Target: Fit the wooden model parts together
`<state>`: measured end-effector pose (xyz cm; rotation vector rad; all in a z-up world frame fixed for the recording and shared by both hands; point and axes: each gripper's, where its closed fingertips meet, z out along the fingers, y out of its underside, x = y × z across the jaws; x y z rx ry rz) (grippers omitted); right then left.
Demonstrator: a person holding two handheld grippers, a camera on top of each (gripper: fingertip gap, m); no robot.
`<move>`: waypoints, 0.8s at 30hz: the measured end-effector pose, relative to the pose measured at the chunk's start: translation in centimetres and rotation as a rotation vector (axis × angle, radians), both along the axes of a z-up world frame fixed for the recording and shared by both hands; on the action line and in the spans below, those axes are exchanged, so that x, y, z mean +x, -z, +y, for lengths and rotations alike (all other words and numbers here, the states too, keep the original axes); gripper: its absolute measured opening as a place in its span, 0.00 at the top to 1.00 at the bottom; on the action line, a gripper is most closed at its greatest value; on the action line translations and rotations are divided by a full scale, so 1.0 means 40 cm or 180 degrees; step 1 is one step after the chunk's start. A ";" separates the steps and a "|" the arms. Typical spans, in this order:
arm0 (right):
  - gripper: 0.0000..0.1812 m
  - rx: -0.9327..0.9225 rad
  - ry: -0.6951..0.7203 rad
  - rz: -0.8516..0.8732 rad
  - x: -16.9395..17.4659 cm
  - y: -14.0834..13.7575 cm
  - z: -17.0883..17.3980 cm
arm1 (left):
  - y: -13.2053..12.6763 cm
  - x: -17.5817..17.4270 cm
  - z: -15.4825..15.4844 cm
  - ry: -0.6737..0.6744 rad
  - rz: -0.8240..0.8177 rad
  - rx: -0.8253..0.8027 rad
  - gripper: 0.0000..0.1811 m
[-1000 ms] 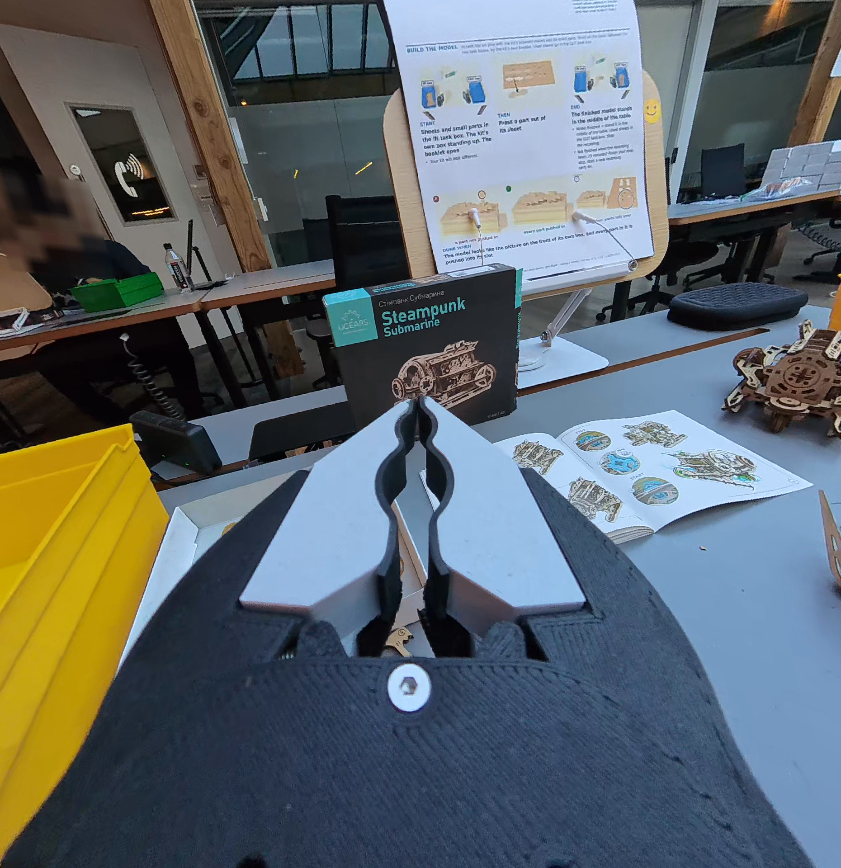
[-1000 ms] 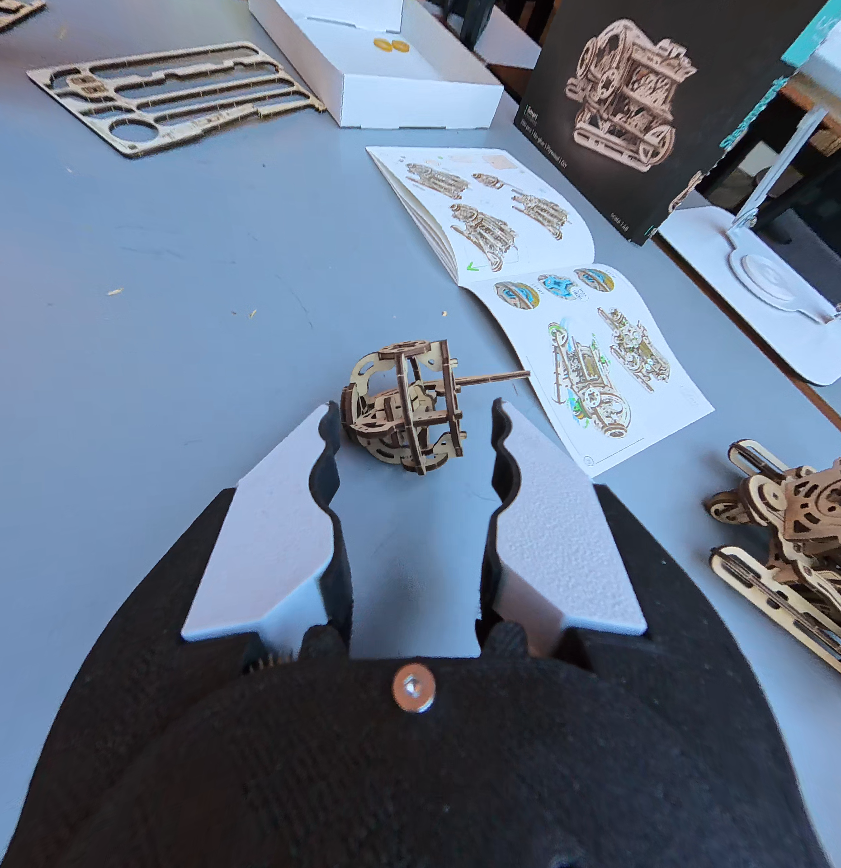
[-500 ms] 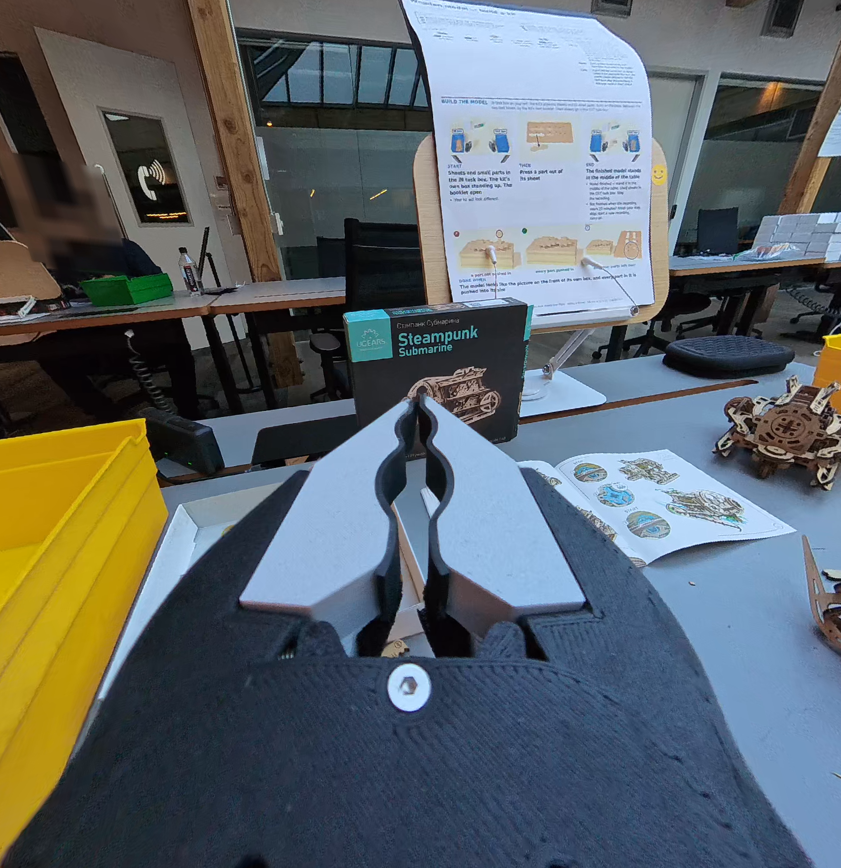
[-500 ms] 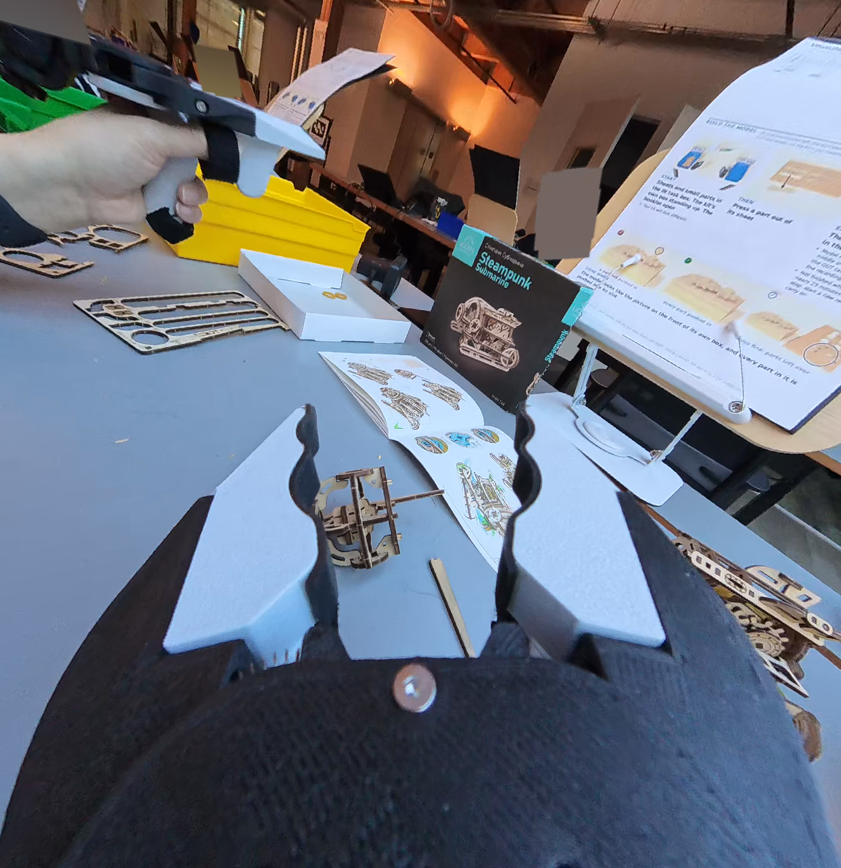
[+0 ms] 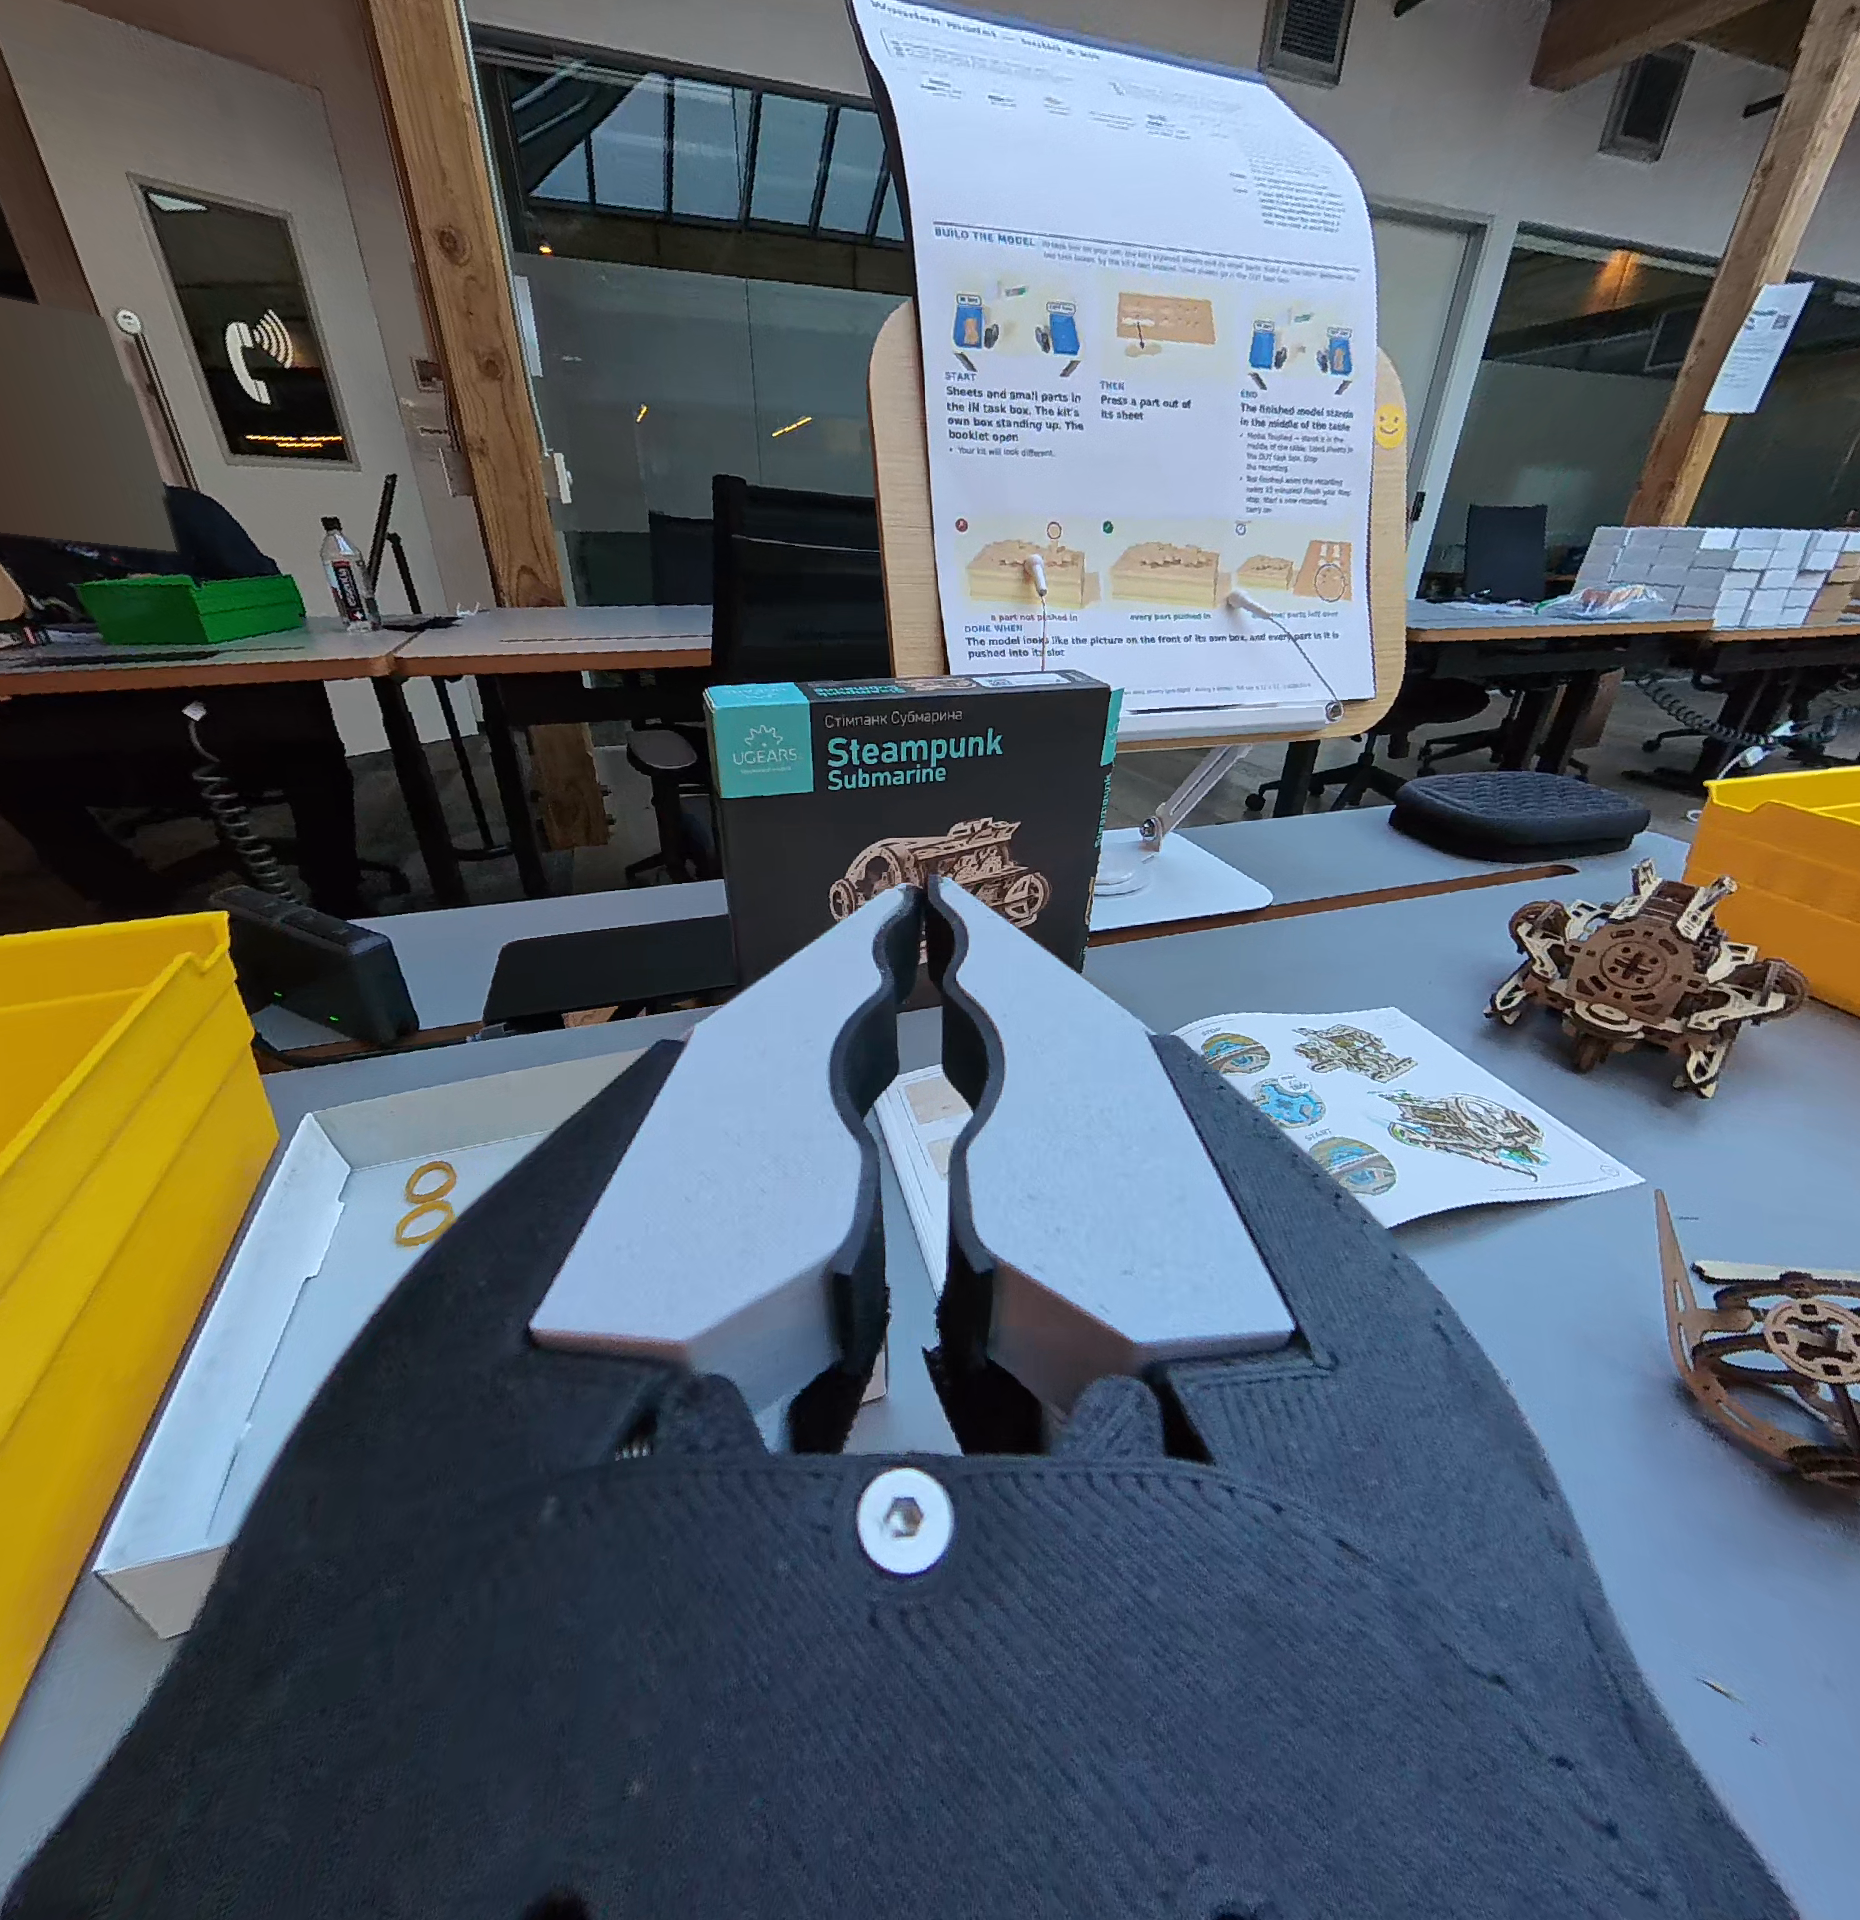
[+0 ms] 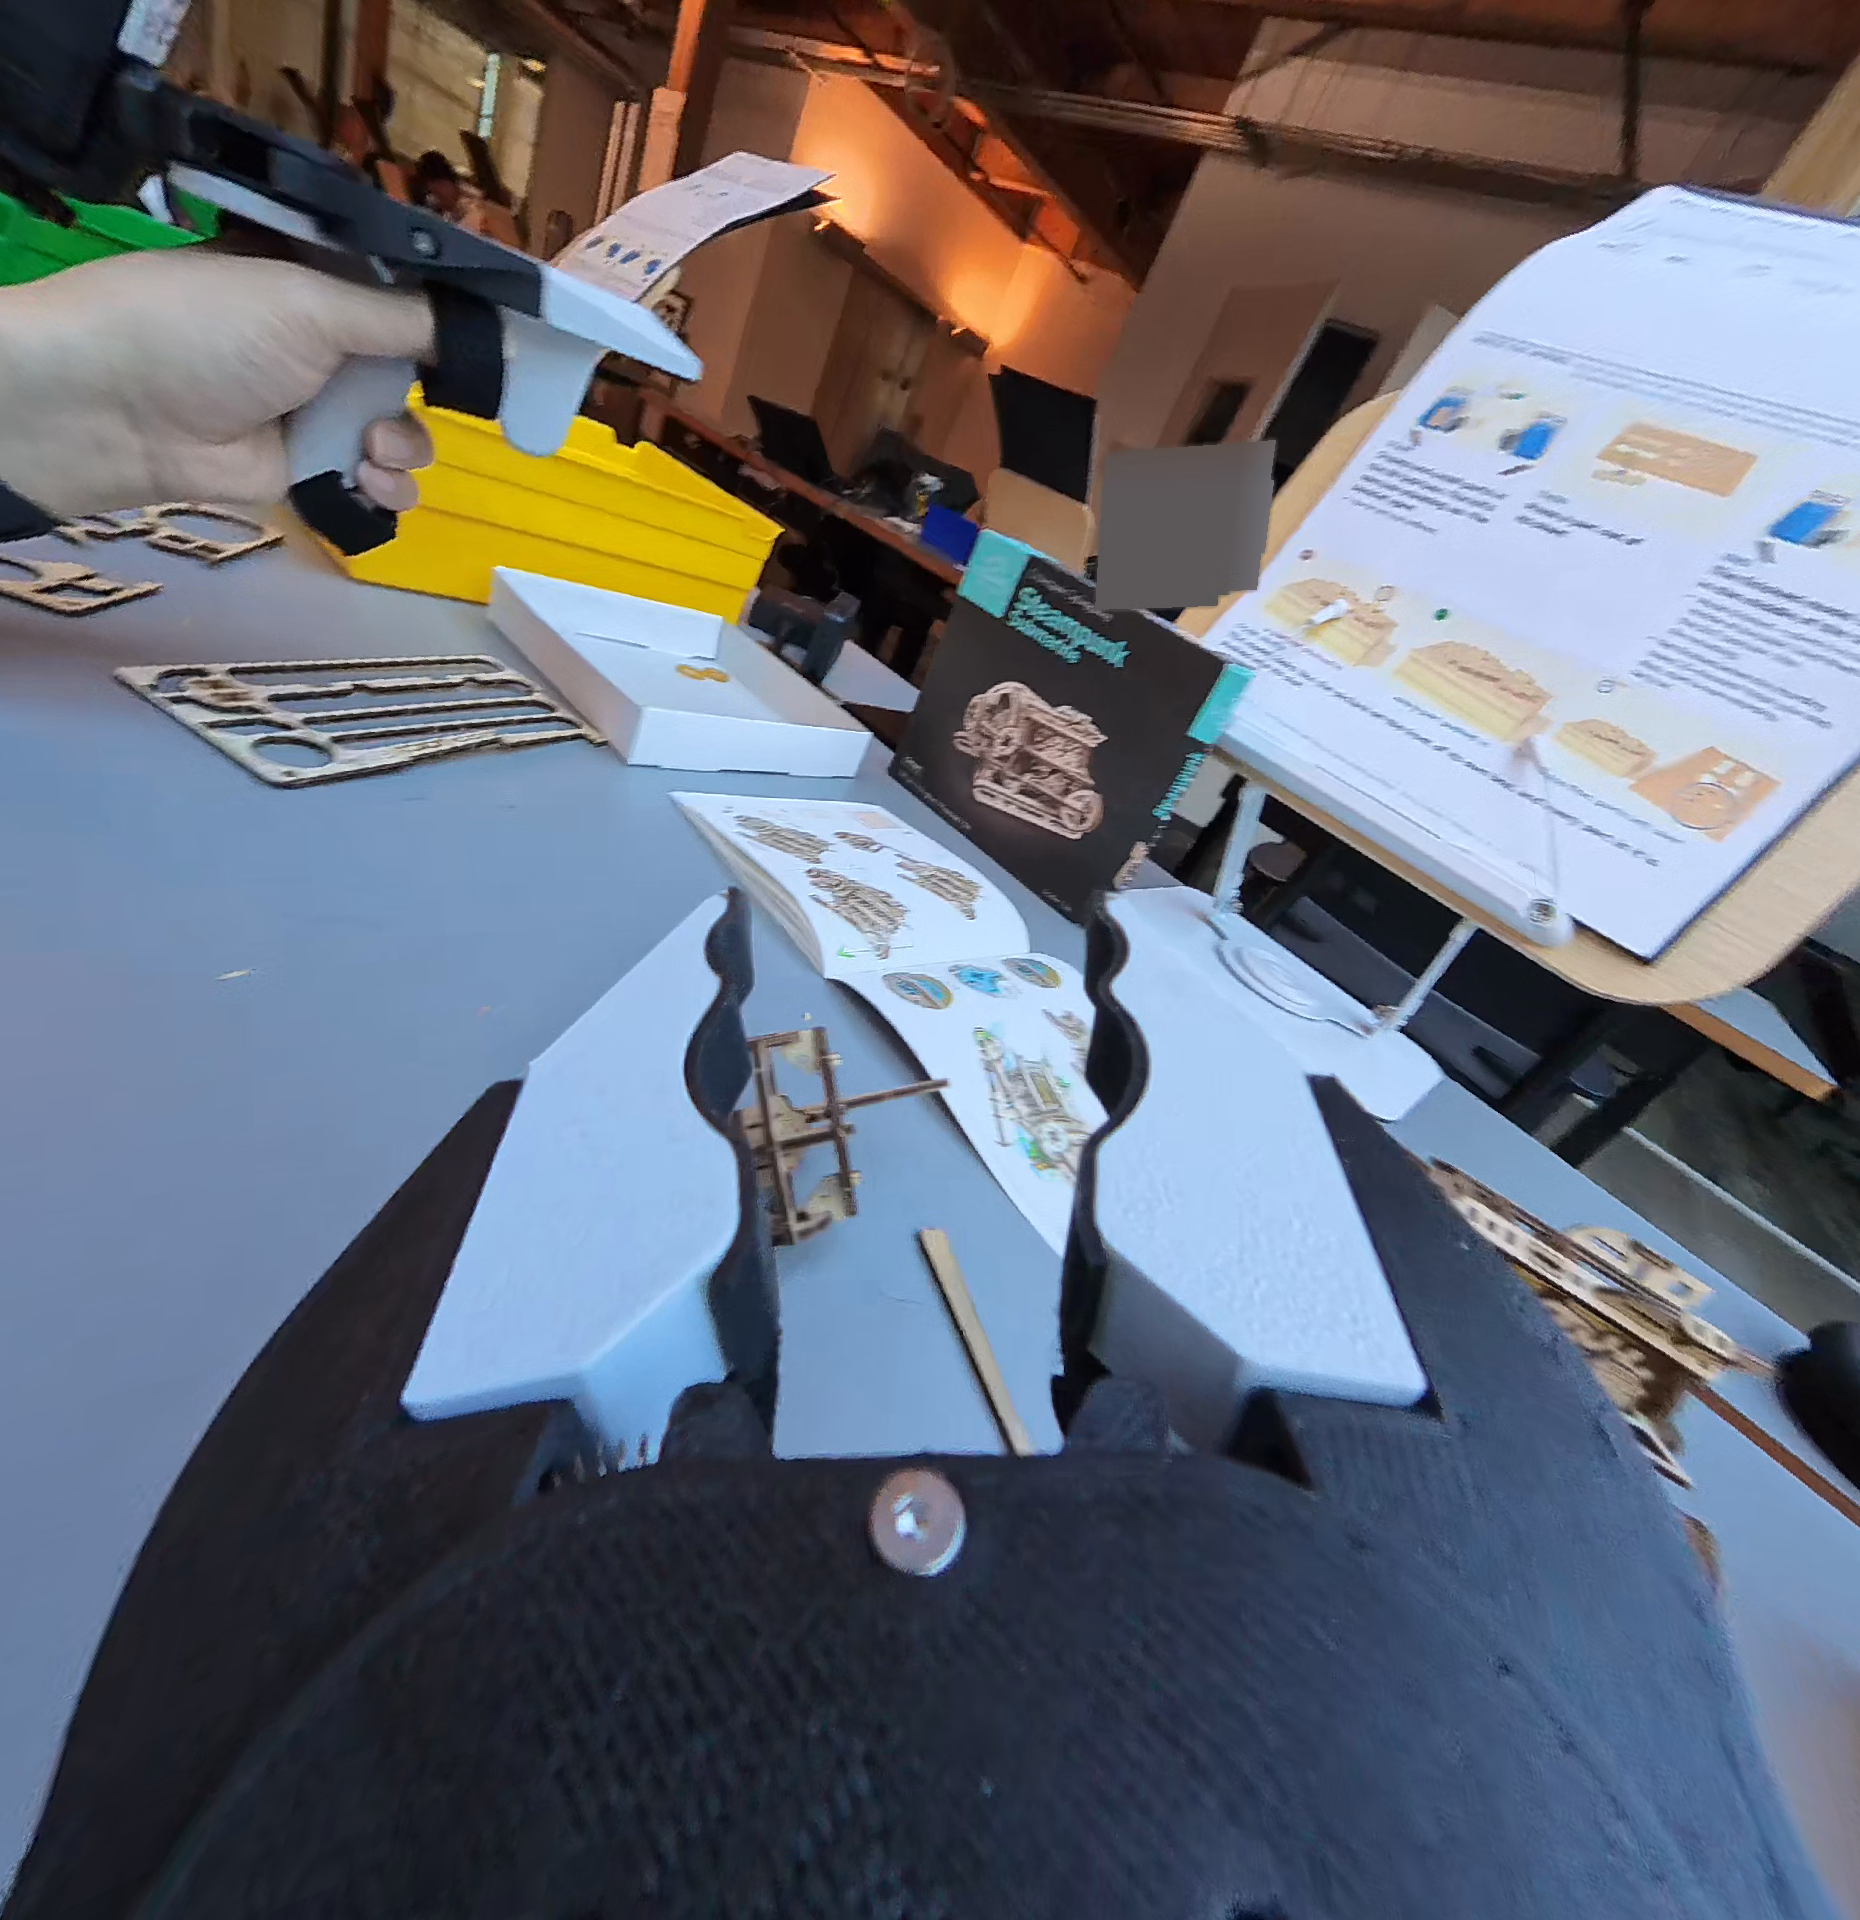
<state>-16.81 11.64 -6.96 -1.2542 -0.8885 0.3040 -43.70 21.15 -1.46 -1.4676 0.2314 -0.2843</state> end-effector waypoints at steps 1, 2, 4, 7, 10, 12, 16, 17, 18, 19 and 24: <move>0.67 0.0036 0.0070 0.0057 0.017 -0.008 0.006 | 0.001 0.000 0.000 0.0008 -0.0021 -0.0009 1.00; 0.70 0.0069 0.0158 0.0126 0.038 -0.018 0.015 | 0.001 -0.001 0.000 0.0015 -0.0048 -0.0022 1.00; 0.74 0.0141 0.0366 0.0275 0.087 -0.038 0.035 | 0.001 -0.009 0.001 0.0005 -0.0117 -0.0043 1.00; 0.81 0.0220 0.0610 0.0393 0.141 -0.048 0.055 | -0.002 -0.034 0.005 -0.0081 -0.0199 -0.0054 1.00; 0.90 0.0227 0.0694 0.0285 0.152 -0.026 0.070 | -0.008 -0.055 0.006 -0.0157 -0.0264 -0.0040 1.00; 1.00 0.0142 0.0746 0.0122 0.154 0.005 0.089 | -0.015 -0.064 0.004 -0.0202 -0.0260 0.0008 1.00; 1.00 -0.0107 0.0796 0.0055 0.157 0.041 0.126 | -0.029 -0.077 -0.003 -0.0352 -0.0064 0.0117 1.00; 1.00 -0.0120 0.0829 0.0042 0.160 0.044 0.131 | -0.033 -0.081 -0.005 -0.0380 -0.0042 0.0141 1.00; 1.00 -0.0122 0.0857 0.0031 0.163 0.046 0.133 | -0.036 -0.083 -0.006 -0.0394 -0.0039 0.0157 1.00; 1.00 -0.0118 0.0872 0.0009 0.163 0.048 0.134 | -0.038 -0.085 -0.007 -0.0396 -0.0055 0.0163 1.00; 1.00 0.0000 0.0922 -0.0208 0.143 0.038 0.143 | -0.026 -0.095 0.002 -0.0390 -0.0127 0.0118 1.00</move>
